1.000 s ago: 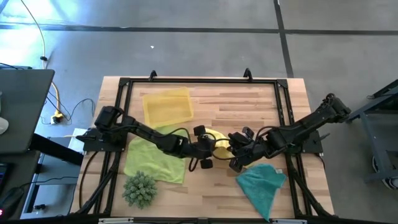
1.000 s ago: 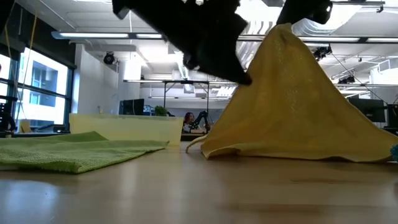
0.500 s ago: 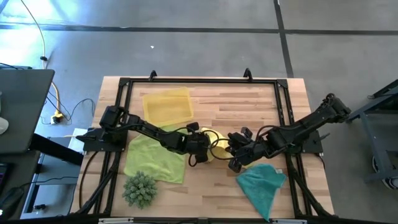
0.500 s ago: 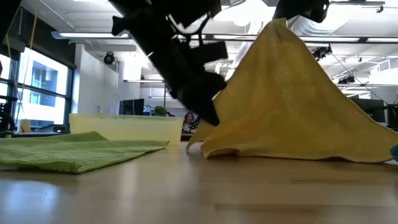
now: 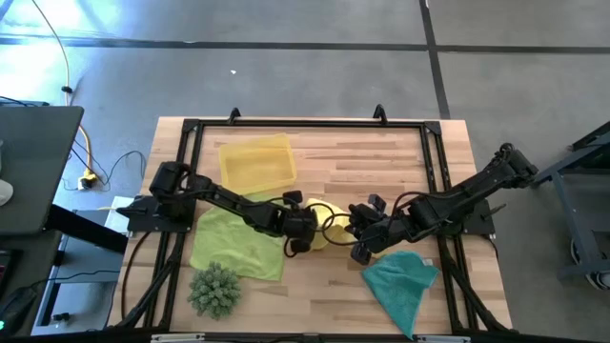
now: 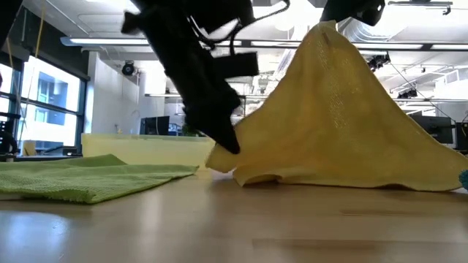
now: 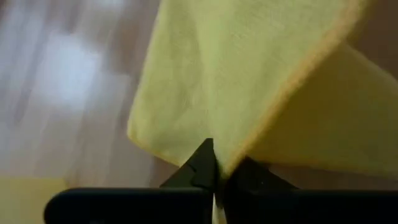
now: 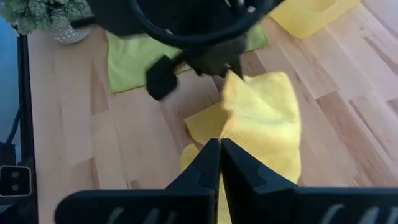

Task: Roll microfiber towels into tight, uniform cylinder then place into a basket
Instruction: Roll the yellow microfiber towel

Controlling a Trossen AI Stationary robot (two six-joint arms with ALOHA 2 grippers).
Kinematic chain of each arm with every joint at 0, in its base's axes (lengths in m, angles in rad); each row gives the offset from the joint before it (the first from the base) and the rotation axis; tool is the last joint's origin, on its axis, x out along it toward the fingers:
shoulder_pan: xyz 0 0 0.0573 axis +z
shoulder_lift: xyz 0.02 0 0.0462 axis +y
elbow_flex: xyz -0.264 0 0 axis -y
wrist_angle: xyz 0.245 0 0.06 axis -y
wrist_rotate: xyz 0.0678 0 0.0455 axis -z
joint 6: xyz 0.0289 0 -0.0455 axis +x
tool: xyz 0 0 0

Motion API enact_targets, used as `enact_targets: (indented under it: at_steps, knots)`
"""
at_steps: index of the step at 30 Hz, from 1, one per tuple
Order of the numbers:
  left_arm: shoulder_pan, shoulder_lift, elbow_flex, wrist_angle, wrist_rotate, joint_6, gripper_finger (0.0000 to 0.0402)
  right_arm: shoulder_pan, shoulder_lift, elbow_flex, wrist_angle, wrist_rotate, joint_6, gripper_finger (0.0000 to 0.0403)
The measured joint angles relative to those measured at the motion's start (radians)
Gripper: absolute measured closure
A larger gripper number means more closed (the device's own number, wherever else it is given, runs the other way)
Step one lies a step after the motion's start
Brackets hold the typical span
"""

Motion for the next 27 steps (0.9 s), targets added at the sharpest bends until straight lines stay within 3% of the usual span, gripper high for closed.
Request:
enact_targets:
  at_steps: [7, 14, 21, 27]
  knots:
    - [-0.043, -0.155, 0.033, -0.182, -0.004, 0.013, 0.04, -0.003, -0.009, 0.033, -0.001, 0.015, -0.125, 0.0402]
    - [-0.047, -0.396, 0.045, -0.264, -0.109, 0.102, 0.04, -0.007, -0.015, 0.163, -0.077, 0.129, -0.378, 0.0402]
    - [-0.001, -0.601, 0.045, -0.271, -0.227, 0.208, 0.0401, -0.021, -0.015, 0.307, -0.375, 0.397, -0.462, 0.0402]
    - [0.094, -0.648, 0.044, -0.24, -0.218, 0.301, 0.0401, -0.13, -0.014, 0.359, -0.571, 0.44, -0.457, 0.0402]
